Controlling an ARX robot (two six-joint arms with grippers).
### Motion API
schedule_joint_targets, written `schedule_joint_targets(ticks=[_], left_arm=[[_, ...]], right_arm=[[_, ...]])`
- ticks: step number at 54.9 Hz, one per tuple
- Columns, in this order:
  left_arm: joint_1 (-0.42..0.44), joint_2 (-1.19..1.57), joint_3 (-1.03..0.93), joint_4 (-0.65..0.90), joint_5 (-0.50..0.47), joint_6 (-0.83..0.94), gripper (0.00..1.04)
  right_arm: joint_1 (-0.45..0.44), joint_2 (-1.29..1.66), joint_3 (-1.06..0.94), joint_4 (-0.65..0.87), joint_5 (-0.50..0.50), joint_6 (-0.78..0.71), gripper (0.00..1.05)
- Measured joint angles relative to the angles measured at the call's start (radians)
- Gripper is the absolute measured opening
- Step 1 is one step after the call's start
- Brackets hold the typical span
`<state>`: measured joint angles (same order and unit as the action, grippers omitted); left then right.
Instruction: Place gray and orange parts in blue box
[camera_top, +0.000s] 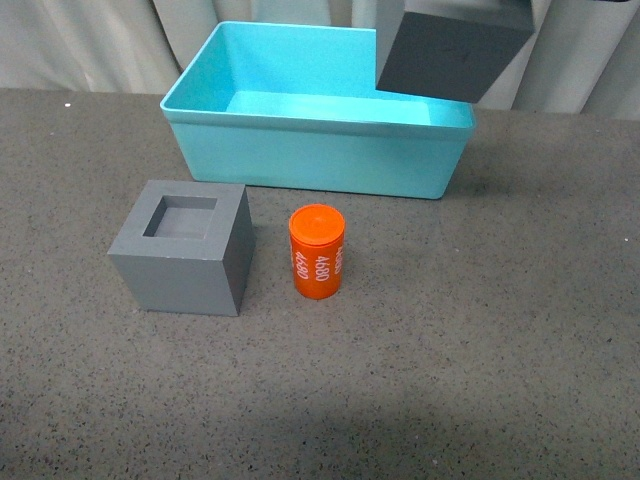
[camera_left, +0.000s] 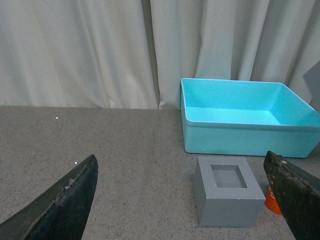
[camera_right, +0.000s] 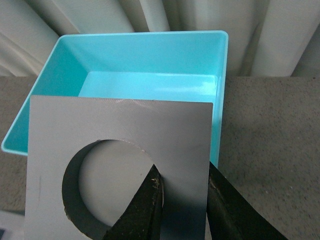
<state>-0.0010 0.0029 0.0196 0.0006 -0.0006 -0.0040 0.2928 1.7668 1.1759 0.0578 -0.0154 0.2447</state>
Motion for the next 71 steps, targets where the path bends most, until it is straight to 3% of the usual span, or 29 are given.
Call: schedule_joint_targets(ticks=[12,25,62,71], left_arm=[[0.000,0.000,0.000,0.000,0.000,0.000,0.98],[0.000,0.000,0.000,0.000,0.000,0.000,0.98],[0.000,0.000,0.000,0.000,0.000,0.000,0.98],[0.000,0.000,0.000,0.000,0.000,0.000,0.98]], right_arm=[[0.009,0.185,0.154,0.046,0.026,0.014,0.18],[0.017,0.371,0.323,-0.028,0.061,0.034,0.18],[0.002,0.518,0.432,-0.131,0.093,0.055,0.18],[0.001,0.503,0.414,-0.108,0.080,0.059,0.49]])
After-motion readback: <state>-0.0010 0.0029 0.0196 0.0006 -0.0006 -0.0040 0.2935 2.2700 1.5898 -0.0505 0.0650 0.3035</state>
